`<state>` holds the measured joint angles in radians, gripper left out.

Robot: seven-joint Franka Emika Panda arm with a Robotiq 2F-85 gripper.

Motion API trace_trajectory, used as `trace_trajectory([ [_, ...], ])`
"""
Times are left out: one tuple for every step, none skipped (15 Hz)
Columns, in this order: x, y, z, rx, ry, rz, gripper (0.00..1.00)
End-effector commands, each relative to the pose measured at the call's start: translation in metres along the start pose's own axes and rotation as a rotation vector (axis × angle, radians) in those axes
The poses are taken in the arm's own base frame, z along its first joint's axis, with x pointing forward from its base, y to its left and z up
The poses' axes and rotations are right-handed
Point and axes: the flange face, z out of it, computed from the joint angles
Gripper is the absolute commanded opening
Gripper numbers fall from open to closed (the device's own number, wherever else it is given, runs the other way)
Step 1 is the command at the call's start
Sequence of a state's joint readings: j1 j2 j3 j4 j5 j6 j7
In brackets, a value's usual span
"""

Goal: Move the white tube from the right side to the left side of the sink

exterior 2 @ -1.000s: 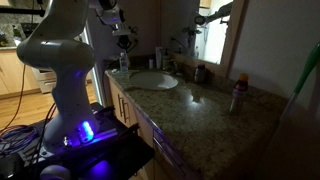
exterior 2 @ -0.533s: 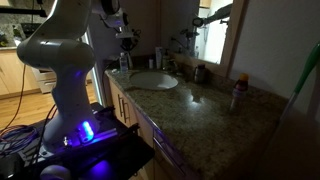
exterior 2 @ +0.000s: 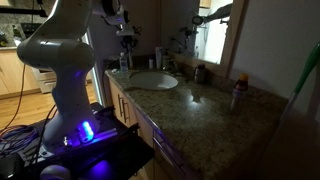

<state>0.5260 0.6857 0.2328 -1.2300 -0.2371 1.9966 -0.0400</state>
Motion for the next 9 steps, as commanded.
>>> trace_trajectory([
  [-0.001,0.003,-0.040,-0.004,0.034,0.017,0.70],
  [-0.004,0.004,-0.054,-0.009,0.051,0.021,0.77],
  [-0.008,0.005,-0.069,-0.008,0.075,0.022,0.84],
  [-0.013,0.006,-0.082,-0.012,0.095,0.027,0.90],
  [-0.022,0.009,-0.093,0.005,0.114,0.033,0.98],
  [-0.032,0.013,-0.097,0.054,0.094,0.050,0.99],
  [-0.006,0.007,-0.088,0.009,0.110,0.035,1.00],
  [-0.010,0.008,-0.096,0.013,0.116,0.039,0.93],
  [-0.010,0.009,-0.100,0.011,0.121,0.040,1.00],
])
